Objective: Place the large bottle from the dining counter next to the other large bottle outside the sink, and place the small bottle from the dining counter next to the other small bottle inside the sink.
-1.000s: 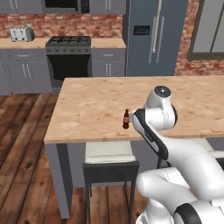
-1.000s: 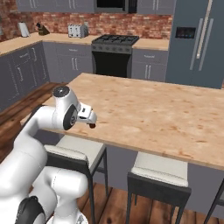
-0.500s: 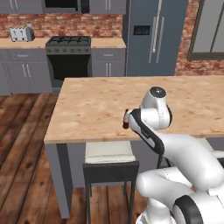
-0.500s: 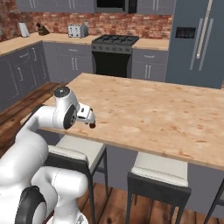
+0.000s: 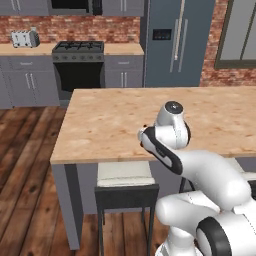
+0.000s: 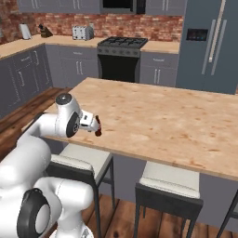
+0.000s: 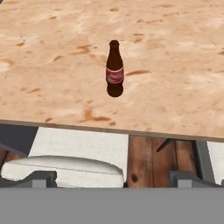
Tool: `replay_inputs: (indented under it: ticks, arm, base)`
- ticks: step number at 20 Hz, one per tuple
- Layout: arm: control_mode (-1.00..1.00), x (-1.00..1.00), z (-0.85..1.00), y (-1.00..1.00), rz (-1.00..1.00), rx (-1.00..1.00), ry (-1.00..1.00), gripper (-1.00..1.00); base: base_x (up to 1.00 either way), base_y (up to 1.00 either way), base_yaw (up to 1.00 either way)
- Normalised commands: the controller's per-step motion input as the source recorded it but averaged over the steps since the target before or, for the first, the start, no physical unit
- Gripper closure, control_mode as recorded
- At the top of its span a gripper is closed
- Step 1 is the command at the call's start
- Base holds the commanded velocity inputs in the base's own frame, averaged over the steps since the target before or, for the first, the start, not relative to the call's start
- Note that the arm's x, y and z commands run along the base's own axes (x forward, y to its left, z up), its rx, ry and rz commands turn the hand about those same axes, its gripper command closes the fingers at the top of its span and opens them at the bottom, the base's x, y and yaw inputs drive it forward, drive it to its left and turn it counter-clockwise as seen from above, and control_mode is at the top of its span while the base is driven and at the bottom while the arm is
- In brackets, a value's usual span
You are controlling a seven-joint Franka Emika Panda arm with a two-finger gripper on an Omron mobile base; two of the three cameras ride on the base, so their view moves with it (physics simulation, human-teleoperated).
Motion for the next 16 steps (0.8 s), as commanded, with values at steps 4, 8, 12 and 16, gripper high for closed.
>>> replay_inputs:
  ticks: [4, 8, 12, 16]
  arm:
    - [-1.0, 0.19, 0.0, 0.0, 0.01, 0.0, 0.0, -1.0]
    - [-1.0, 0.19, 0.0, 0.0, 0.01, 0.0, 0.0, -1.0]
    - [-1.0, 0.14, 0.0, 0.0, 0.0, 0.0, 0.0, -1.0]
    - [-1.0, 0.08, 0.0, 0.0, 0.0, -0.01, 0.0, -1.0]
  base:
    - [0.0, 0.0, 0.0]
    - [0.0, 0.0, 0.0]
    - [0.0, 0.0, 0.0]
    - [0.0, 0.0, 0.0]
